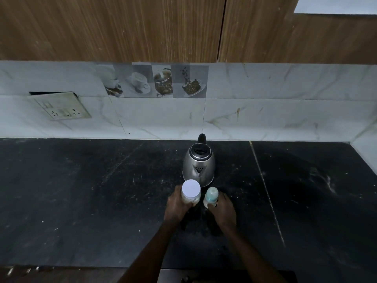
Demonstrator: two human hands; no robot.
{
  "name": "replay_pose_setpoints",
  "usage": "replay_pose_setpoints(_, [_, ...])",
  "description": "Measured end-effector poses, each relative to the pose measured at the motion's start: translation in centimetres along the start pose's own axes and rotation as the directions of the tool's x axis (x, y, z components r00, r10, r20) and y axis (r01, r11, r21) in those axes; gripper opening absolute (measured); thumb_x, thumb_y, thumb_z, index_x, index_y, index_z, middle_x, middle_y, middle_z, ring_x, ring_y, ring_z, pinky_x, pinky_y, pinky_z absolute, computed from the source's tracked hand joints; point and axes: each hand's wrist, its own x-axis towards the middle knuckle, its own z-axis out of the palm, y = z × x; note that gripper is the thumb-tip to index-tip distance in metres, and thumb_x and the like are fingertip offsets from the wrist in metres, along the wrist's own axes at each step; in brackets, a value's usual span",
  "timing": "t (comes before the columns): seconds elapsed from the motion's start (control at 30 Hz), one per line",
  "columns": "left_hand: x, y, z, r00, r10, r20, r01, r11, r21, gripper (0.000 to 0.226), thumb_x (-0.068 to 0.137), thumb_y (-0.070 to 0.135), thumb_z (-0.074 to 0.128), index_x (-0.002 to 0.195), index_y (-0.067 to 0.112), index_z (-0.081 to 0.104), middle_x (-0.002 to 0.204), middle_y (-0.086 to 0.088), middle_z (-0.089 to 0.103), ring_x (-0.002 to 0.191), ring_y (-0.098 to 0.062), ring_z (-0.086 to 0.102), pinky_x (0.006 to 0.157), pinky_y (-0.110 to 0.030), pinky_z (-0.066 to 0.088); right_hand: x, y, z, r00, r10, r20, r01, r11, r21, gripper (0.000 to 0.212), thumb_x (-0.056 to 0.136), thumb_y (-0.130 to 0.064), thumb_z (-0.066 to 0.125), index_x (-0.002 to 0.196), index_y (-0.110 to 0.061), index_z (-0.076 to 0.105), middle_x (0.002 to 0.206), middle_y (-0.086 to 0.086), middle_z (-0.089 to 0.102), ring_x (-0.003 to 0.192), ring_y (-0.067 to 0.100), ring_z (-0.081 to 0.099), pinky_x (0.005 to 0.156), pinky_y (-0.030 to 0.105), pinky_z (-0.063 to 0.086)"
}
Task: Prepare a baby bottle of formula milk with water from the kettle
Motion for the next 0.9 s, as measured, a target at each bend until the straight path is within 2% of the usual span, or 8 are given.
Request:
replay_pose_setpoints(0.13, [-0.1,0.0,0.0,1.000,0.003,-0.002,-0.003,1.000,-0.021,0.073,0.064,0.036,0.083,0.131,0.024,0.056,0.125,-0.001,0.073,0.114,-0.021,0.067,0.089,-0.030,0.054,0.9,-0.5,0.1,1.000,0.004,0.015,-0.003,1.000,-0.014,0.053,0.079,-0.029,0.083,0.125,-0.012,0.064,0.124,0.008,0.067,0.116,0.032,0.065,0.088,0.040,0.054])
replay_pose_setpoints(0.4, [-0.1,-0.1,0.3,1.000,0.003,-0.017,-0.003,1.000,-0.024,0.073,0.066,0.028,0.092,0.130,0.021,0.058,0.122,0.000,0.073,0.106,-0.010,0.061,0.086,-0.024,0.047,1.7,-1.1,0.2,1.000,0.005,0.020,-0.004,0.999,-0.046,0.057,0.081,-0.033,0.084,0.130,-0.014,0.063,0.127,0.008,0.066,0.117,0.033,0.064,0.085,0.041,0.054])
replay_pose_setpoints(0.57, [0.0,-0.1,0.2,1.000,-0.009,-0.015,0.008,1.000,-0.025,0.075,0.065,0.026,0.091,0.132,0.020,0.058,0.124,0.000,0.073,0.112,-0.017,0.066,0.088,-0.024,0.049,2.0,-1.2,0.6,1.000,0.007,0.008,-0.006,0.998,-0.061,0.058,0.081,-0.035,0.084,0.130,-0.014,0.062,0.126,0.009,0.066,0.115,0.033,0.064,0.082,0.042,0.054])
replay_pose_setpoints(0.7, [-0.3,-0.1,0.4,1.000,-0.008,-0.011,0.008,0.999,-0.040,0.079,0.067,0.027,0.090,0.137,0.019,0.055,0.129,-0.003,0.071,0.115,-0.016,0.064,0.091,-0.026,0.051,1.8,-1.0,0.7,1.000,0.012,-0.001,-0.012,0.997,-0.076,0.053,0.082,-0.036,0.083,0.124,-0.013,0.062,0.123,0.009,0.066,0.113,0.035,0.065,0.078,0.041,0.053])
replay_pose_setpoints(0.8, [-0.5,-0.1,0.6,0.999,0.034,-0.020,-0.035,0.996,-0.079,0.087,0.063,0.046,0.079,0.142,0.023,0.051,0.133,-0.001,0.069,0.120,-0.018,0.064,0.096,-0.029,0.051,1.5,-1.1,0.0,1.000,0.005,0.030,-0.002,0.996,-0.092,0.057,0.083,-0.036,0.082,0.131,-0.014,0.061,0.128,0.008,0.064,0.118,0.033,0.063,0.083,0.041,0.053])
replay_pose_setpoints(0.83, [-0.5,-0.5,0.8,0.998,0.054,-0.025,-0.056,0.994,-0.090,0.087,0.064,0.046,0.077,0.144,0.024,0.050,0.135,0.000,0.068,0.122,-0.017,0.063,0.098,-0.029,0.051,1.3,-0.5,0.2,0.999,-0.002,0.032,0.005,0.996,-0.086,0.061,0.083,-0.037,0.083,0.135,-0.015,0.059,0.131,0.008,0.062,0.120,0.032,0.062,0.085,0.042,0.054])
replay_pose_setpoints(0.9, [-0.4,-1.5,1.4,0.993,0.109,-0.036,-0.113,0.989,-0.101,0.087,0.070,0.034,0.080,0.149,0.025,0.045,0.141,0.001,0.065,0.127,-0.019,0.061,0.102,-0.030,0.049,0.7,0.4,0.4,1.000,-0.022,-0.008,0.021,0.991,-0.132,0.069,0.084,-0.039,0.081,0.144,-0.016,0.053,0.138,0.007,0.057,0.124,0.030,0.060,0.088,0.043,0.054])
